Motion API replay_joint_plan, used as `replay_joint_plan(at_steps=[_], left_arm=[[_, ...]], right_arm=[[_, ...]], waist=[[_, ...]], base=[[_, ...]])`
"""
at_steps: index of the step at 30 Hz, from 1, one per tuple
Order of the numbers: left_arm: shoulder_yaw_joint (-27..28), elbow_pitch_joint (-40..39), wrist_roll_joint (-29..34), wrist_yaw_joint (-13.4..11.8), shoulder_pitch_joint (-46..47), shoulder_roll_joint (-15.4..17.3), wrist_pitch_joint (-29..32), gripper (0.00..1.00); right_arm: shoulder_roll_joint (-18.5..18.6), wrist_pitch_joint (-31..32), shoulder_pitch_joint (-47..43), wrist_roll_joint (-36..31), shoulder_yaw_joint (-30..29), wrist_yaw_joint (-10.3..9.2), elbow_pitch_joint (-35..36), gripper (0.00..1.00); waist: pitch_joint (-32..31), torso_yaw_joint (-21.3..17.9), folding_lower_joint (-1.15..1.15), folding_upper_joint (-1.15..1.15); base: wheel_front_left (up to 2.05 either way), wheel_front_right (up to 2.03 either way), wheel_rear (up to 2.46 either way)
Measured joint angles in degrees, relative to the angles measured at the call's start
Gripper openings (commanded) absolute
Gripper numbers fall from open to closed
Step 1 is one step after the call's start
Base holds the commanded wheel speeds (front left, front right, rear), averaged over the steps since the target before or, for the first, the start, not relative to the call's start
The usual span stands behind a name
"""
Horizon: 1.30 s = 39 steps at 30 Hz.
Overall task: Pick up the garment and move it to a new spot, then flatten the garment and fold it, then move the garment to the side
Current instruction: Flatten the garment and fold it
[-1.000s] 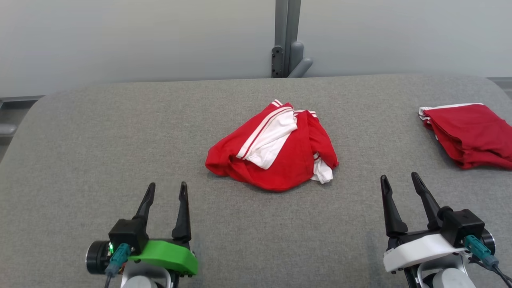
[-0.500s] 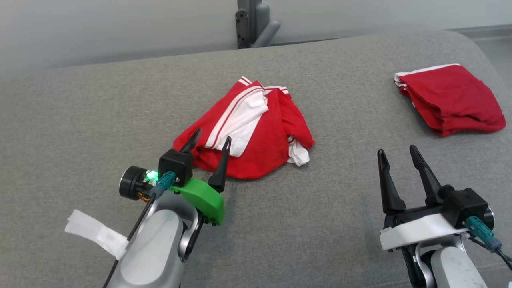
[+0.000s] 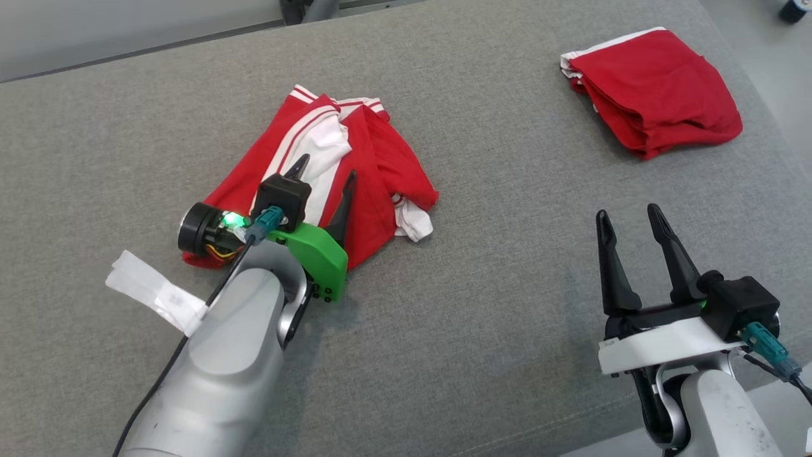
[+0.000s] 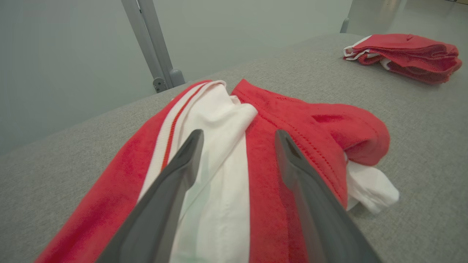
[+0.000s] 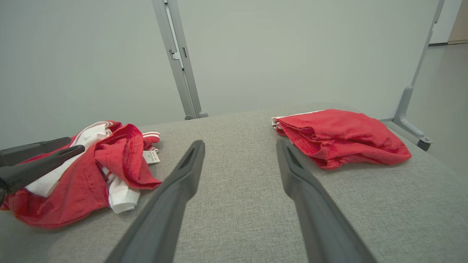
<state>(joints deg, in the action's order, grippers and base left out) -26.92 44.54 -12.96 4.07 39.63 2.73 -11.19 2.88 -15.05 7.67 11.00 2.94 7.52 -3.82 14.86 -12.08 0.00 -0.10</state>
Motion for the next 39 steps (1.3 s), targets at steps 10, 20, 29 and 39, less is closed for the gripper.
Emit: replay_joint_plan(at_steps=[10,20,29,39], left_arm=[[1.03,8.50,-0.20,-3.61,4.21,0.02,-2.50,0.30],[2.59,6.35,-1.65,-5.05,5.50,0.05,-3.70,0.00],[7.30,-11.21,-4.09,-5.97,0.52,0.10,-3.78,0.00],[18.47,-24.15,-7.04,-8.44,-14.30,1.76,-3.85,0.00]], right_arm=[[0.01,0.00,0.20,1.01,0.18,0.01,0.00,1.00],[0.01,0.00,0.26,1.03,-0.38,0.01,-0.05,1.00],[-0.01,-0.01,-0.18,-0.25,-1.57,0.00,-0.31,1.00],[-0.01,-0.01,-1.99,-1.67,-2.14,0.01,-0.53,1.00]], waist=[[2.85,-3.66,0.00,0.00],[2.29,-2.79,0.00,0.00],[0.21,0.50,0.00,0.00],[-3.36,6.42,0.00,0.00]], base=[[0.00,0.00,0.00],[0.00,0.00,0.00],[0.00,0.00,0.00],[0.00,0.00,0.00]])
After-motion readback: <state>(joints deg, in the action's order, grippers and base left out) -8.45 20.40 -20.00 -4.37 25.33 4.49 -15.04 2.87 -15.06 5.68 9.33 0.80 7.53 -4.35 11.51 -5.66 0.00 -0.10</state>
